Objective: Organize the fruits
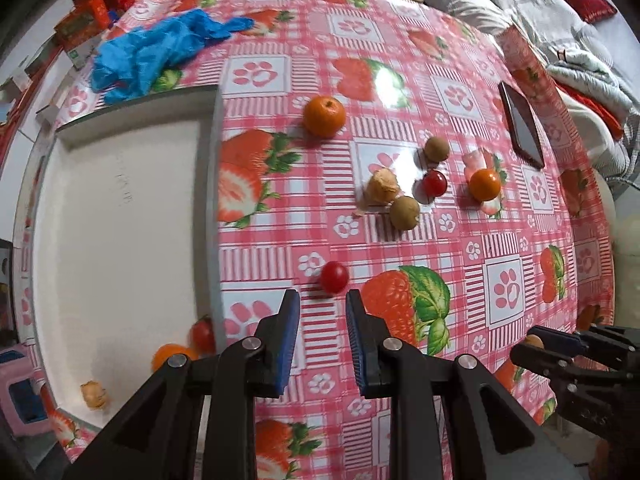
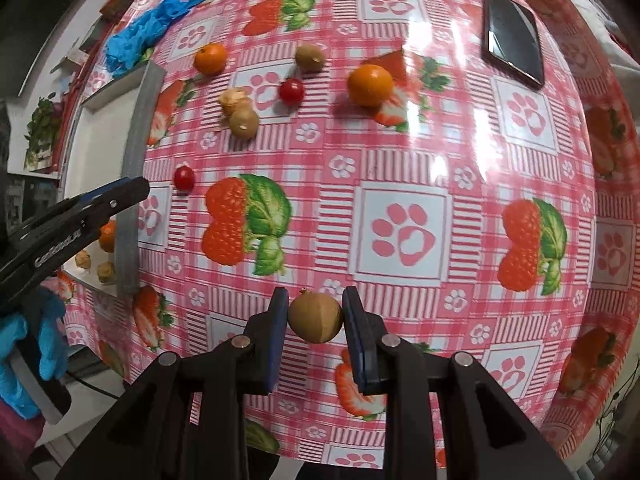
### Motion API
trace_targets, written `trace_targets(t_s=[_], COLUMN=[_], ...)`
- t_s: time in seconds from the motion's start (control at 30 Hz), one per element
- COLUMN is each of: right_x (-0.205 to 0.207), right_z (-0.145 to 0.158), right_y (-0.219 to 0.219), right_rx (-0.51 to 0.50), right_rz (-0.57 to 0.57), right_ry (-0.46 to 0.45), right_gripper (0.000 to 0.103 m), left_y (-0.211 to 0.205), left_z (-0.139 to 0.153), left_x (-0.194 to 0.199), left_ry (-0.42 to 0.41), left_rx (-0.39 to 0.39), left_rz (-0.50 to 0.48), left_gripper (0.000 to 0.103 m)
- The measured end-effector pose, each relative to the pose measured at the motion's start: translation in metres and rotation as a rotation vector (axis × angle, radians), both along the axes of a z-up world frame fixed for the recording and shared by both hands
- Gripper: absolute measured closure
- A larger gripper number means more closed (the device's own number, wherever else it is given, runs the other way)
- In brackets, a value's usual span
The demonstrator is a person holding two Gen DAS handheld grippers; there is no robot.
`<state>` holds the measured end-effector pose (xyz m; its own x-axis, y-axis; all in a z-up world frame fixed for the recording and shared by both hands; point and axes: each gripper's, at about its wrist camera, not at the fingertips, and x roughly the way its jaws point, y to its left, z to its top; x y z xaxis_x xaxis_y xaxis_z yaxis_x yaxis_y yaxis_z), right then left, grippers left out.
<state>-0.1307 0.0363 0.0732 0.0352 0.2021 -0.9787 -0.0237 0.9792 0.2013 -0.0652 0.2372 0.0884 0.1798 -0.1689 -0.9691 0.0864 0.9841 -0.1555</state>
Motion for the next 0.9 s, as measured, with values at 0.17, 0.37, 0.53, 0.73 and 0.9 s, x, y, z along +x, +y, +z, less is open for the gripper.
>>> trace_targets(t_s=[0.17, 0.37, 0.53, 0.73, 0.9], right_x=[0.006, 0.005, 0.001, -0.002, -0.001], right_z=[0.002, 0.005, 0.008, 0.007, 0.003], right_y=[0.021, 0.033, 0.018, 0.001, -0.003], right_rx=[-0.002, -0.011, -0.019, -0.016, -0.001], right_rz=[0.032, 0.066, 0.038, -0.002, -0.017], right_ry=[-0.006, -0.001, 0.003, 0.011, 0.012], right_gripper=[0.073, 0.073, 0.073, 0.073, 0.073], left_y=[0.006, -0.014, -0.031, -0.034, -0.022], left_z=[0.001, -0.024, -0.048, -0.053, -0.045], left_x=[-0.005, 0.005, 0.016, 0.018, 0.014], left_ry=[-0.006, 0.049, 0.081, 0.102, 0.101], left_rx=[0.003, -0.020, 0.007, -0.044, -0.180], left_rz=[0.006, -0.039, -0.059, -0.047, -0.006], left_gripper=[0.077, 0.077, 0.077, 0.077, 0.001])
